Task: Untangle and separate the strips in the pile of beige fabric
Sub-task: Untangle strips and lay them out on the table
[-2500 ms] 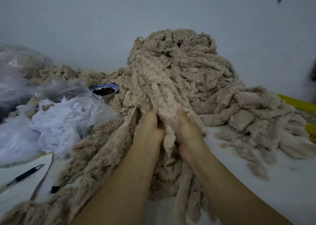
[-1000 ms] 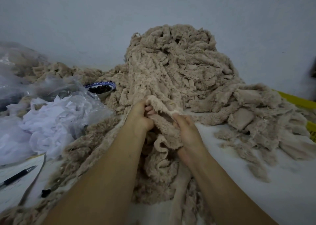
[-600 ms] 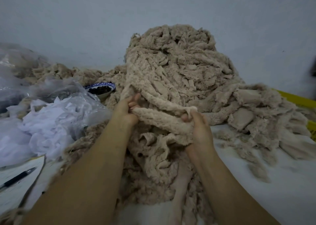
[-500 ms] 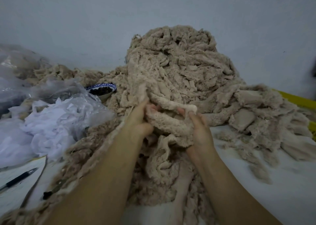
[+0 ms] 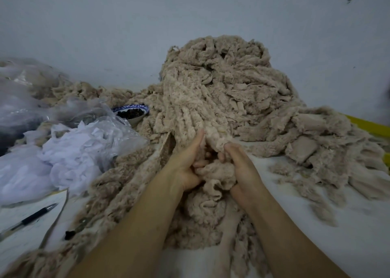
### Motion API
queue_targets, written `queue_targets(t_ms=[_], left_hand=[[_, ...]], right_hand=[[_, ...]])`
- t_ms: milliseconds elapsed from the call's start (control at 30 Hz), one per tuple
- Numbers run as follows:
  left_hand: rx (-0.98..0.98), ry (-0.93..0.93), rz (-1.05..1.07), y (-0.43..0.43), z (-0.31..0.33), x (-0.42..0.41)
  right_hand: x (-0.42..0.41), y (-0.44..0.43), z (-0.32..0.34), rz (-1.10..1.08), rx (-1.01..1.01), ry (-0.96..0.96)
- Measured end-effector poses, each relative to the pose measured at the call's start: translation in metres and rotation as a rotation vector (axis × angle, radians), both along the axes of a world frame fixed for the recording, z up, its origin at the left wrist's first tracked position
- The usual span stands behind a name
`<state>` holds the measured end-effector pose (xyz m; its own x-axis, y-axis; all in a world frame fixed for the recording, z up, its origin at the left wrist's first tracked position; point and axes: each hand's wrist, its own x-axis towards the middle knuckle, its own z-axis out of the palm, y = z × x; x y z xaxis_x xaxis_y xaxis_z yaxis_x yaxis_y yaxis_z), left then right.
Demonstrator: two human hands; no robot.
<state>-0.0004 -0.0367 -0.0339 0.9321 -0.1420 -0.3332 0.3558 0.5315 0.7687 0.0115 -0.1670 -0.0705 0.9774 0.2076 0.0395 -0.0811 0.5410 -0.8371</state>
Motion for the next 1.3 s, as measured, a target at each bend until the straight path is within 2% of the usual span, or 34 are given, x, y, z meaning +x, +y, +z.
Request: queue_targets(t_ms=[67,300,433,533,800,1033,1100,1233,1300], left_hand=[[0.103,0.031,-0.016,-0.001,0.002,0.003],[-0.032,0.042,0.219,-0.008,0.011,0.025],[-0.078,0.054,0.33,-0.009,0.009,0.035],[-0.14,0.044,0.307,-0.012,0.012,0.042],[-0.236,0.023,0.354,0.026,0.012,0.053],[-0.473,-0.06,0.447,0.08,0.015,0.046],[-0.488,-0.057,0.44,0.08,0.011,0.04],[-0.468,-0.051,0.353,0.052,0.006,0.023],[-0.432,-0.078,0.276,0.028,0.001,0.012]], right_hand=[[-0.004,0.004,-0.002,0.01,-0.109,-0.06],[-0.007,0.007,-0.004,-0.087,-0.557,-0.165],[-0.008,0.012,-0.002,-0.131,-0.417,-0.144],[-0.004,0.008,0.002,-0.193,-0.285,-0.042],[-0.009,0.012,0.005,-0.251,-0.255,-0.12],[-0.001,-0.017,0.008,-0.446,-0.071,0.048],[-0.003,-0.012,0.005,-0.512,-0.168,0.047],[-0.004,-0.012,-0.001,-0.626,-0.592,-0.059],[-0.008,-0.01,-0.001,-0.679,-0.745,-0.172]])
